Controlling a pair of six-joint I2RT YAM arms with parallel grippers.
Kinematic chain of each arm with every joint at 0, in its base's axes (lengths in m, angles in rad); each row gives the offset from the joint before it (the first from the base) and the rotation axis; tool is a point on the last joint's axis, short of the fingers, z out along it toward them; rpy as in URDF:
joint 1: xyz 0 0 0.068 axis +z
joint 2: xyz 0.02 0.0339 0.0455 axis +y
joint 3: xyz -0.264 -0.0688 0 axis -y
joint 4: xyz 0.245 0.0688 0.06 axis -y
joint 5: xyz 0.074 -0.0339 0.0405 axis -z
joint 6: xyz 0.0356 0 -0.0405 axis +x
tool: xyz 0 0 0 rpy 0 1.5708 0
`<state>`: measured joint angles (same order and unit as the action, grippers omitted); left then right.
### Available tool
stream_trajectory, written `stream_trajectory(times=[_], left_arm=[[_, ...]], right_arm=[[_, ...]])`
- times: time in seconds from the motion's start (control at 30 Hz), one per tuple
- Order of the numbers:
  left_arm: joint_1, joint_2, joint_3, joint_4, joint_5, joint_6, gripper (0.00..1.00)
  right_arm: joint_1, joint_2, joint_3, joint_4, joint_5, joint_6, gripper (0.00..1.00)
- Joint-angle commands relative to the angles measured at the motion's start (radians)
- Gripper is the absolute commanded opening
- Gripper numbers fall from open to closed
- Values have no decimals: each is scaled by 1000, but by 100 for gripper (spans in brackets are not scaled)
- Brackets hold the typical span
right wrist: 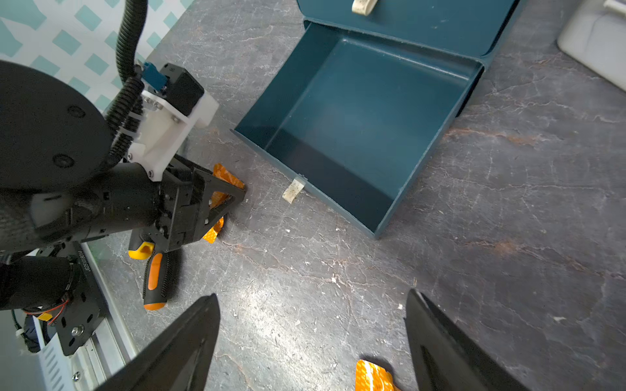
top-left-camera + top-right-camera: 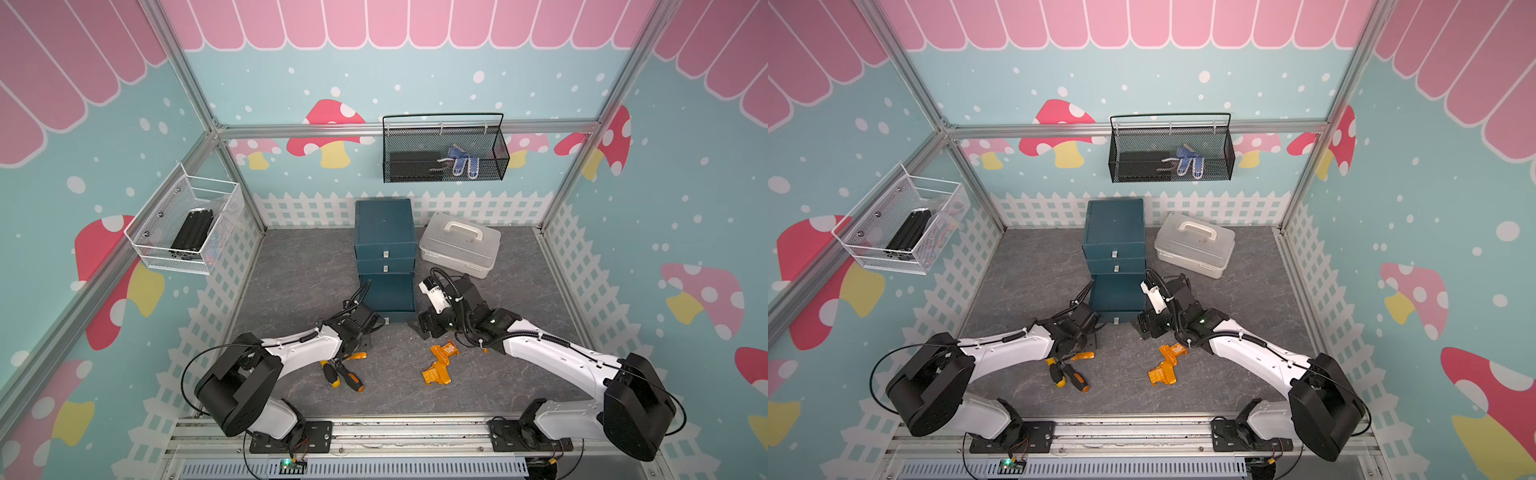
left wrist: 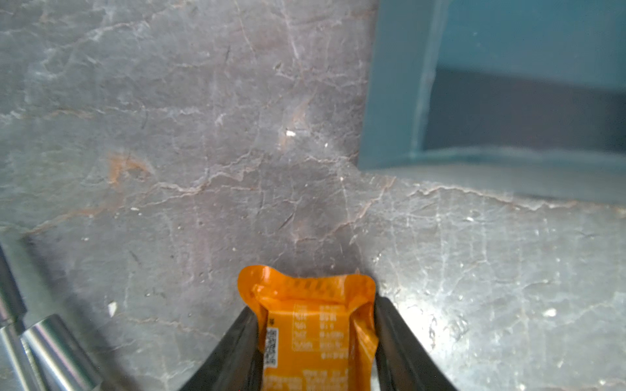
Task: Place the cookies into the drawer by color
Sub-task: Pick up the cookie at the center of the board, then place the cookie in the drawer.
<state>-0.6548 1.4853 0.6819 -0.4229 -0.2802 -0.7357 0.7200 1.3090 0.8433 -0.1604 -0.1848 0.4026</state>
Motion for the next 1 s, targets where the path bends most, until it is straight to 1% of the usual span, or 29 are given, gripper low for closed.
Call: stream_trajectory(times=[0.0, 0.13, 0.2, 0.33, 0.47, 0.53, 0.63, 0.73, 0.8, 0.97], left_arm=[[7, -27, -30, -62, 33, 5, 42], [7, -100, -12, -126, 13, 15, 41], [7, -151, 3, -165, -8, 22, 35], [8, -254, 20, -221, -22, 24, 34], [6, -349, 91, -296, -33, 41, 34], [5, -383, 148, -335, -33, 51, 33], [-5, -399, 226, -342, -34, 51, 33], [-7, -380, 283, -322, -90, 49, 33], [-7, -346, 310, -278, -107, 76, 33], [18, -213, 353, -90, -3, 163, 34]], right_arm=[[4, -20, -12, 23, -18, 10, 88], [4, -6, -3, 30, -28, 15, 88], [4, -1, -2, 34, -32, 15, 88], [4, 11, 0, 50, -59, 23, 88], [4, 19, -2, 86, -96, 32, 89], [4, 27, -1, 113, -120, 43, 89], [4, 34, 6, 135, -117, 66, 90], [3, 19, 2, 114, -32, 81, 90], [0, 7, -3, 107, -7, 79, 90], [-24, 20, 27, 84, -37, 76, 90]])
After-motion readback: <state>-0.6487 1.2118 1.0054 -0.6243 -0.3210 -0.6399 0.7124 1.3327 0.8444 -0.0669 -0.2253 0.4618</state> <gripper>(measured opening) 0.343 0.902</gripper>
